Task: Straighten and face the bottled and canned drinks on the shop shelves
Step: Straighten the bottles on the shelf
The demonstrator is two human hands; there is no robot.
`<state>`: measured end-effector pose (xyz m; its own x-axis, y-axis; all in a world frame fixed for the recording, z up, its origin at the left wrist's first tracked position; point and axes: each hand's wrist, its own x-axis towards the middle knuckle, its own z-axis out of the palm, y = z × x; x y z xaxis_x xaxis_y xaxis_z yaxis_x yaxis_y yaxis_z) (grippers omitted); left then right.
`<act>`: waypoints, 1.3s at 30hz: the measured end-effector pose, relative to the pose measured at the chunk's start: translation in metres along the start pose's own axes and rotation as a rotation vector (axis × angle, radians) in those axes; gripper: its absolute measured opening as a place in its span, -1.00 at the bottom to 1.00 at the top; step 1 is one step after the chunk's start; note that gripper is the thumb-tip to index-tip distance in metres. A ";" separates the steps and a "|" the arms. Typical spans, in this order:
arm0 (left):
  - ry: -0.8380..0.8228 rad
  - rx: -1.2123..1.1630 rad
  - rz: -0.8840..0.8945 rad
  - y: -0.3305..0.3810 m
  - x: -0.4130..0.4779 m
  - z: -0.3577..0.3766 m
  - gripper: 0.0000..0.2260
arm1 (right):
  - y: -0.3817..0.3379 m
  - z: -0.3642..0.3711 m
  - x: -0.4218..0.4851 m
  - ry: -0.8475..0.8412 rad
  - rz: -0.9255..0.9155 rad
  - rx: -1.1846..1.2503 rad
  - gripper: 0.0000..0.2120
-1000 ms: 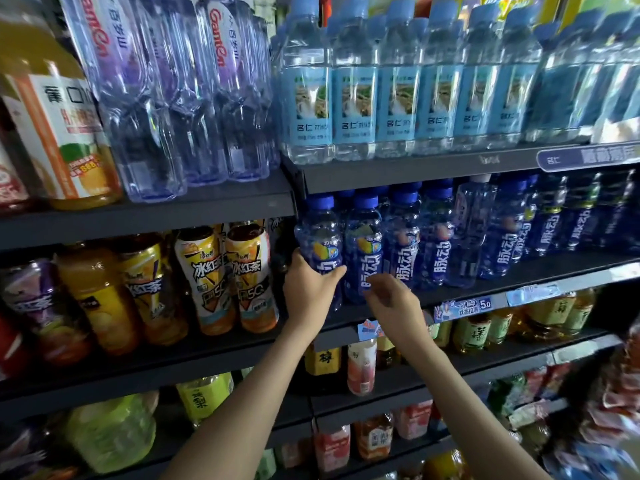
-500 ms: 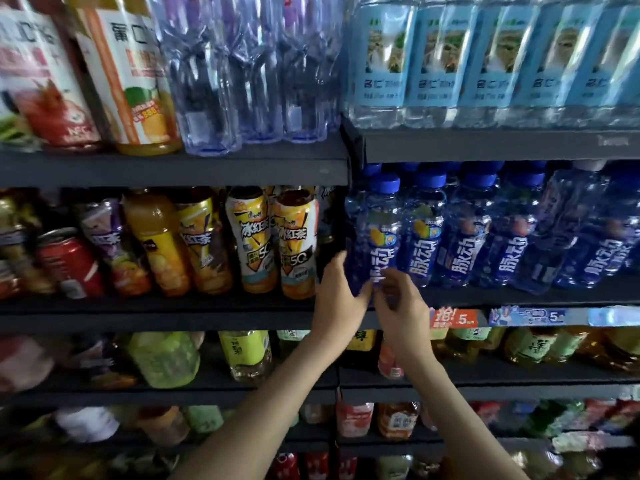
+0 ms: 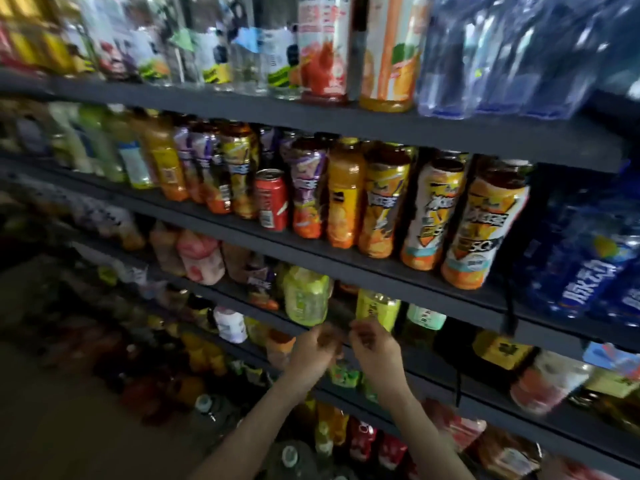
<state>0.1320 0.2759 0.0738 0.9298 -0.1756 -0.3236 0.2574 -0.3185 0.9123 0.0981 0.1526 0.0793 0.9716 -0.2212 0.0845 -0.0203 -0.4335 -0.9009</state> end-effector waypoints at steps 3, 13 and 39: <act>0.064 0.013 0.009 -0.040 0.007 -0.056 -0.91 | -0.023 0.050 0.011 -0.016 0.003 -0.002 -0.86; 0.193 0.144 0.158 -0.003 0.025 -0.250 -0.91 | -0.138 0.178 0.086 0.382 -0.072 -0.033 -0.39; 0.043 0.057 0.720 0.077 0.105 -0.350 -0.42 | -0.256 0.244 0.149 0.281 -0.494 0.320 -0.31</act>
<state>0.3412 0.5588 0.1978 0.8732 -0.3239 0.3642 -0.4361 -0.1853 0.8806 0.3057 0.4436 0.2191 0.7490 -0.3014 0.5901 0.5260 -0.2711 -0.8061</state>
